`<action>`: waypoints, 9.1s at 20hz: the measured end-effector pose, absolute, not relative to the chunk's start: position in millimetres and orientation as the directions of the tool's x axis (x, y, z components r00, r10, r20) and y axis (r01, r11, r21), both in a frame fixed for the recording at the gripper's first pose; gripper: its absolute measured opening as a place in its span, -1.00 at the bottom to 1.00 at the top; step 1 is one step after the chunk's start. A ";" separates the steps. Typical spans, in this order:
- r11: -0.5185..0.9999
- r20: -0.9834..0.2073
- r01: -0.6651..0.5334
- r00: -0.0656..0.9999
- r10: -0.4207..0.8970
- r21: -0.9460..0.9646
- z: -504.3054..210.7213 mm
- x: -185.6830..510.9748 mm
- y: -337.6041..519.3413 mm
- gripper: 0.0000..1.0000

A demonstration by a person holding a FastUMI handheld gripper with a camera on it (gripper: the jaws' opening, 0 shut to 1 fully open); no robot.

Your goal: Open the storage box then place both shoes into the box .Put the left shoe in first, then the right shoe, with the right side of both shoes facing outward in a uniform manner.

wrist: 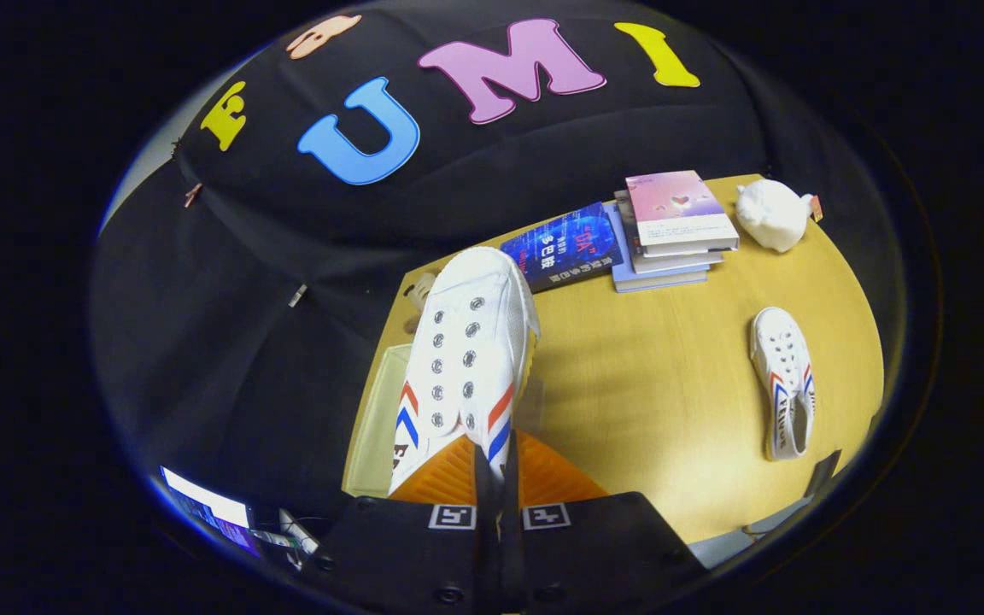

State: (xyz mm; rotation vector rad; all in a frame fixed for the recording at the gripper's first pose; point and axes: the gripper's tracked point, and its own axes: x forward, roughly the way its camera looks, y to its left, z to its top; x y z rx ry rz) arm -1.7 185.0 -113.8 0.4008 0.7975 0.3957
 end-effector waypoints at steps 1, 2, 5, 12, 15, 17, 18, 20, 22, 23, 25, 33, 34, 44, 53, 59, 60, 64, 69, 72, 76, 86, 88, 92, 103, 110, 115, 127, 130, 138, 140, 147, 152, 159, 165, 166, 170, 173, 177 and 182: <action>0.841 -0.602 -0.189 0.621 0.502 0.507 -112.1 -3.0 199.3 -0.90; 0.831 -0.601 -0.193 0.608 0.518 0.521 -110.4 -5.2 212.0 -0.90; 0.825 -0.622 -0.213 0.567 0.540 0.523 -114.6 -7.7 248.7 -0.90; 0.844 -0.702 -0.217 0.476 0.530 0.490 -161.8 -15.3 321.1 -0.90; 0.871 -0.747 -0.197 0.453 0.487 0.450 -194.2 -15.1 335.4 -0.90; 0.892 -0.777 -0.173 0.440 0.449 0.417 -214.9 -11.9 340.0 -0.90; 0.903 -0.793 -0.160 0.433 0.427 0.399 -230.8 -6.8 342.0 -0.90; 0.921 -0.825 -0.131 0.412 0.387 0.367 -252.1 -3.4 348.3 -0.90; 0.929 -0.838 -0.120 0.404 0.368 0.350 -261.8 -1.0 354.1 -0.90; 0.934 -0.843 -0.121 0.402 0.357 0.337 -266.7 1.1 356.3 -0.90; 0.940 -0.853 -0.134 0.395 0.341 0.314 -274.8 2.9 359.8 -0.87; 0.904 -0.793 -0.251 0.437 0.424 0.346 -245.2 0.3 367.1 0.81; 0.897 -0.775 -0.261 0.453 0.440 0.357 -233.5 0.1 362.4 0.98; 0.932 -0.698 -0.236 0.619 0.361 0.273 -167.1 -11.1 232.3 0.97; 0.950 -0.689 -0.161 0.658 0.304 0.266 -159.0 -12.2 117.3 0.98; 0.978 -0.717 -0.094 0.667 0.202 0.188 -185.5 -7.1 28.7 0.97; 0.981 -0.721 -0.085 0.668 0.187 0.176 -190.0 -5.7 16.2 0.97; 0.989 -0.741 -0.055 0.657 0.141 0.139 -210.2 -0.1 -30.4 0.97; 1.000 -0.763 -0.030 0.646 0.022 0.004 -240.4 12.2 -101.6 0.97; 0.999 -0.784 -0.025 0.620 -0.015 -0.040 -260.8 19.1 -135.7 0.98; 1.000 -0.812 0.019 0.583 -0.025 -0.018 -287.1 28.4 -167.8 0.98; 0.997 -0.852 0.004 0.521 0.060 0.074 -332.5 55.3 -157.7 0.50; 0.993 -0.859 0.001 0.502 0.098 0.114 -334.9 56.6 -150.0 0.04; 0.984 -0.857 0.031 0.497 0.135 0.173 -334.2 58.1 -155.7 -0.26; 0.963 -0.841 0.077 0.508 0.185 0.259 -327.8 57.4 -154.6 -0.85; 0.963 -0.824 0.061 0.533 0.192 0.264 -287.9 33.5 -119.6 -0.86; 0.951 -0.801 0.074 0.560 0.209 0.300 -244.1 21.2 -74.5 -0.86; 0.896 -0.709 -0.033 0.599 0.373 0.443 -138.5 2.0 94.6 -0.85; 0.874 -0.697 -0.079 0.571 0.434 0.480 -128.6 -7.7 149.3 -0.86; 0.854 -0.733 -0.105 0.467 0.495 0.510 -153.5 -17.0 254.7 -0.86; 0.860 -0.751 -0.101 0.444 0.489 0.500 -164.5 -22.9 272.0 -0.86; 0.924 -0.818 -0.087 0.440 0.371 0.372 -199.7 -16.0 290.6 -0.82; 0.915 -0.811 -0.095 0.434 0.392 0.392 -202.0 -14.6 304.5 -0.37; 0.881 -0.704 -0.232 0.534 0.469 0.412 -160.9 -8.3 312.2 0.98; 0.905 -0.635 -0.191 0.658 0.405 0.379 -131.8 4.3 262.6 0.97; 0.909 -0.622 -0.188 0.677 0.394 0.372 -125.7 5.6 254.6 0.97; 0.924 -0.550 -0.217 0.752 0.364 0.315 -99.3 8.9 218.6 0.98; 0.929 -0.479 -0.259 0.801 0.360 0.265 -73.8 13.0 190.6 0.97; 0.940 -0.321 -0.306 0.884 0.340 0.153 -27.7 22.9 140.3 0.97; 0.955 -0.123 -0.293 0.947 0.297 0.048 24.3 28.6 58.9 0.96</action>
